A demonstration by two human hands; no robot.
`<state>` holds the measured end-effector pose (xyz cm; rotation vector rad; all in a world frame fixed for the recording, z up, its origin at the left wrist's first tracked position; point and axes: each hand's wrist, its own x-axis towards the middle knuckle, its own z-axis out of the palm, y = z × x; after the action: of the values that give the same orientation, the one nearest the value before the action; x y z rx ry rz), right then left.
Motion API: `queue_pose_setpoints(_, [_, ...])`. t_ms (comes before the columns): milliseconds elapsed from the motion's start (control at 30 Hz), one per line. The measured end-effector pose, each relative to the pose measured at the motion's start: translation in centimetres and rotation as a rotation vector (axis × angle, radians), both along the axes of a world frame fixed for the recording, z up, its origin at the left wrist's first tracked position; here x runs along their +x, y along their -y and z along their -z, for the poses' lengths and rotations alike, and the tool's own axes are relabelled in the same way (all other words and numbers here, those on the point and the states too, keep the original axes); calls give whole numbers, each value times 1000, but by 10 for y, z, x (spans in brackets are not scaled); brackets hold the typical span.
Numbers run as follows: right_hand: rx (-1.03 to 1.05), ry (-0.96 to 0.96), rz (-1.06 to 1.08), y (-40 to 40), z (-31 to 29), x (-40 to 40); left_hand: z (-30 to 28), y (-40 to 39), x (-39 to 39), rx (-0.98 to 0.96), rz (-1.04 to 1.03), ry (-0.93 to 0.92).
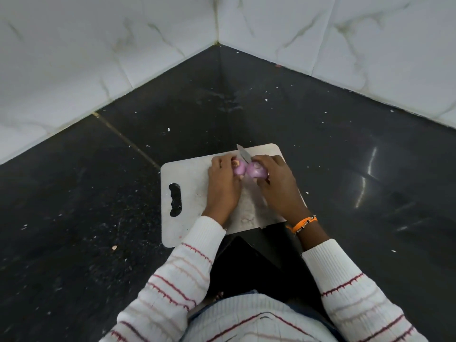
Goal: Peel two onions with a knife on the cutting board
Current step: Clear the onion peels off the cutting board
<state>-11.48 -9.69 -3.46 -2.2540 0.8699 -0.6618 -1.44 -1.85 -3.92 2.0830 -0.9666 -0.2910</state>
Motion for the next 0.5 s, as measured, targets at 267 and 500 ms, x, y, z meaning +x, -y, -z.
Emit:
queue_pose_setpoints(267, [-44,-85,-37,-29,20,23,14,-38,8,60,-103,-17])
queue_pose_setpoints(500, [-1,-123,-51,-25,18,21,16,-45,12,72,-122,-11])
